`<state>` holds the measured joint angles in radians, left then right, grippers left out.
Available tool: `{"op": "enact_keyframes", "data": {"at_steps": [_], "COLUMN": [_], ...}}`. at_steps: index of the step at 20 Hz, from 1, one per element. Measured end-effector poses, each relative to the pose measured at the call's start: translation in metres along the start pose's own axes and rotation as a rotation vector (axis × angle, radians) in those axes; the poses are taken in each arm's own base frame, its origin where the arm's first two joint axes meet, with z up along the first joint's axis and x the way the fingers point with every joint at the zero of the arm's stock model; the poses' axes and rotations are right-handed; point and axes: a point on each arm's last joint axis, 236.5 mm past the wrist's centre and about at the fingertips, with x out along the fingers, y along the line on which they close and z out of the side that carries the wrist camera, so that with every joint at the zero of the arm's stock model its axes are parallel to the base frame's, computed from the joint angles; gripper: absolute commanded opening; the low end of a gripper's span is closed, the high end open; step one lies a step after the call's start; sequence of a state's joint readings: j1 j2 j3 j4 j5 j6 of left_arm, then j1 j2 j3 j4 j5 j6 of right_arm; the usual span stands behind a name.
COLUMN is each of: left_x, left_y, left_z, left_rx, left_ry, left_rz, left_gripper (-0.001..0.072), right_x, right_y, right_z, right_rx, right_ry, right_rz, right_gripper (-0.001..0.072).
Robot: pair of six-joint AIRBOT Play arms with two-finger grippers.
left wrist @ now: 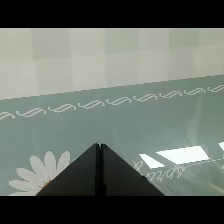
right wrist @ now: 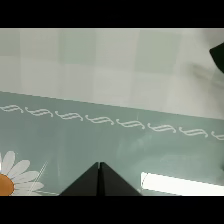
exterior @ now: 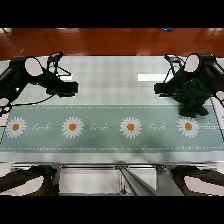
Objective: Fold the shirts.
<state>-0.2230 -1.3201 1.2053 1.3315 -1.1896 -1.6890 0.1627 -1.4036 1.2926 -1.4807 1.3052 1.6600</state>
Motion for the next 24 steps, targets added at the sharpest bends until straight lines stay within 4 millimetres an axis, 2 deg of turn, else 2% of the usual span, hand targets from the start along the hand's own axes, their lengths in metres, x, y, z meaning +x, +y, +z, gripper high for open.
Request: {"op": "enact_keyframes", "data": {"at_steps": [14, 17, 20, 21, 22, 23, 24], "left_x": [0.000, 0.000, -0.001, -0.001, -0.002, -0.005, -0.011], "left_y": [0.000, 0.000, -0.001, -0.001, -0.002, 0.000, 0.007], "left_z": [0.000, 0.001, 0.015, 0.020, 0.026, 0.034, 0.045], "left_rx": [0.000, 0.000, -0.003, -0.004, -0.006, -0.007, -0.005], "left_ry": [0.000, -0.006, -0.063, -0.083, -0.109, -0.137, -0.175], "left_rz": [0.000, 0.000, -0.007, -0.011, -0.014, -0.011, 0.008], "left_gripper": [0.0018, 0.0017, 0.0022, 0.0108, 0.0334, 0.0504, 0.0506], "right_x": [0.000, 0.000, -0.003, -0.004, -0.007, -0.012, -0.021], "right_y": [0.000, -0.001, 0.000, 0.001, 0.000, -0.002, -0.006], "right_z": [0.001, 0.013, 0.037, 0.046, 0.056, 0.066, 0.077], "right_rx": [0.000, -0.004, -0.006, -0.008, -0.011, -0.014, -0.018], "right_ry": [-0.002, -0.056, -0.158, -0.196, -0.238, -0.282, -0.327], "right_rz": [0.001, -0.004, 0.001, 0.002, -0.002, -0.008, -0.019], "right_gripper": [0.0022, 0.0022, 0.0026, 0.0123, 0.0374, 0.0413, 0.0413]}}
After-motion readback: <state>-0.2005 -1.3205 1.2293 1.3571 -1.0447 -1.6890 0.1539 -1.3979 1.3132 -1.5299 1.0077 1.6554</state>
